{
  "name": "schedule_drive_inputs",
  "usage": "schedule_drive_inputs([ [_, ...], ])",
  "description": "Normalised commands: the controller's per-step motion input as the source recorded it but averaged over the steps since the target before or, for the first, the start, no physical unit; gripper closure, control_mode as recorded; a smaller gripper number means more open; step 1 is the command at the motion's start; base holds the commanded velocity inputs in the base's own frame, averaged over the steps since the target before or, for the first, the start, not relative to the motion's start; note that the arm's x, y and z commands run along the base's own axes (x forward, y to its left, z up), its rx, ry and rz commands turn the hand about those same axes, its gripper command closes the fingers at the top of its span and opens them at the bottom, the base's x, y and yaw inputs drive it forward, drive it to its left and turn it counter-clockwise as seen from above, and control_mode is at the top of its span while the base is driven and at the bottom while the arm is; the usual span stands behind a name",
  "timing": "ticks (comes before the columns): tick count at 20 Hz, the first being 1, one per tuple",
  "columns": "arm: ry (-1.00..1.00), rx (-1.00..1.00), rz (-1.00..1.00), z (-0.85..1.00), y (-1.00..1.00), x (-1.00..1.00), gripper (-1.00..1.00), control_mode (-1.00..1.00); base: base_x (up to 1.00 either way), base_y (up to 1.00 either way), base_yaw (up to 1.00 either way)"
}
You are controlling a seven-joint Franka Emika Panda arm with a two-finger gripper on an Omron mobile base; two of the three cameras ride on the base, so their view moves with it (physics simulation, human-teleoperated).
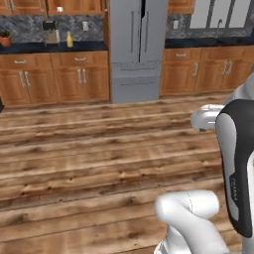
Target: There is a tray on the dining counter. Grab the cup, mug, and pitcher and place them on the tray. The pitcher may be placed next to the tray if it cannot fit the tray.
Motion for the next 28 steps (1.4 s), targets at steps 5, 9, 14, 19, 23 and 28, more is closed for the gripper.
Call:
schedule_drive_inputs([
  [5,0.0,0.0,0.0,0.0,0.0,0.0,-1.0,1.0,1.0,-0.01,0.04],
  [9,0.0,0.0,0.0,0.0,0.0,0.0,-1.0,1.0,1.0,0.0,0.05],
  [14,0.0,0.0,0.0,0.0,0.0,0.0,-1.0,1.0,1.0,-0.01,0.04],
  [19,0.0,0.0,0.0,0.0,0.0,0.0,-1.0,1.0,1.0,-0.02,0.05],
  [23,0.0,0.0,0.0,0.0,0.0,0.0,-1.0,1.0,1.0,0.0,0.05],
  [28,0.0,0.0,0.0,0.0,0.0,0.0,-1.0,1.0,1.0,-0.02,0.07],
])
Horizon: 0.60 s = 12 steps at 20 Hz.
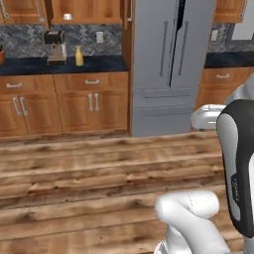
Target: There is a tray on the dining counter. Grab the cup, mug, and pitcher and place them on the tray. The pitcher may be placed next to the tray if it cannot fit the tray.
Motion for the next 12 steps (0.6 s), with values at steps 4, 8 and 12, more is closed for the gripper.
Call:
schedule_drive_inputs([
  [4,0.0,0.0,0.0,0.0,0.0,0.0,-1.0,1.0,1.0,-0.08,0.08],
  [8,0.0,0.0,0.0,0.0,0.0,0.0,-1.0,1.0,1.0,0.0,0.06],
  [12,0.0,0.0,0.0,0.0,0.0,0.0,-1.0,1.0,1.0,0.06,0.02],
])
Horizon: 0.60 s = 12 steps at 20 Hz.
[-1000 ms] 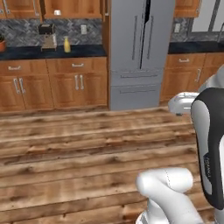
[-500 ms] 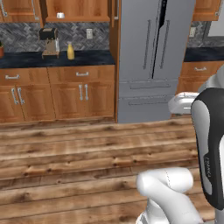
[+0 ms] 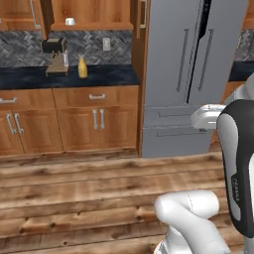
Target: There is a tray on the dining counter. Grab the cup, mug, and pitcher and place them on the tray. The pitcher may be placed next to the tray if it cannot fit the tray.
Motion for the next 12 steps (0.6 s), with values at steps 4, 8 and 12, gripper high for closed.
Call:
schedule_drive_inputs([
  [4,0.0,0.0,0.0,0.0,0.0,0.0,-1.0,1.0,1.0,0.18,0.02],
  [8,0.0,0.0,0.0,0.0,0.0,0.0,-1.0,1.0,1.0,0.22,0.0],
  [12,0.0,0.0,0.0,0.0,0.0,0.0,-1.0,1.0,1.0,0.31,0.0],
])
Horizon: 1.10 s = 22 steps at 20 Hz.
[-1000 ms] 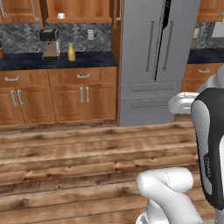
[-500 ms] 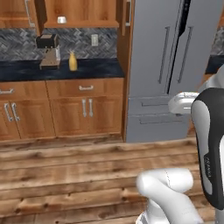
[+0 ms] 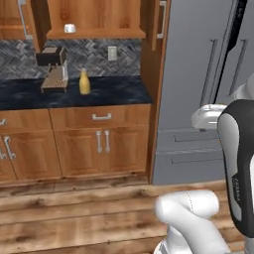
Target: There is a tray on the dining counter. Grab the cup, mug, and pitcher and place them on the tray. The pitcher may be placed next to the tray if it cannot fit the tray.
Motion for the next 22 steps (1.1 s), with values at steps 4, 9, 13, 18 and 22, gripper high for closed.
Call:
schedule_drive_inputs([
  [4,0.0,0.0,0.0,0.0,0.0,0.0,-1.0,1.0,1.0,0.47,0.0],
  [9,0.0,0.0,0.0,0.0,0.0,0.0,-1.0,1.0,1.0,0.54,0.0],
  [13,0.0,0.0,0.0,0.0,0.0,0.0,-1.0,1.0,1.0,0.34,0.0],
  [18,0.0,0.0,0.0,0.0,0.0,0.0,-1.0,1.0,0.91,0.18,0.0],
  [22,0.0,0.0,0.0,0.0,0.0,0.0,-1.0,1.0,0.54,0.17,0.0],
])
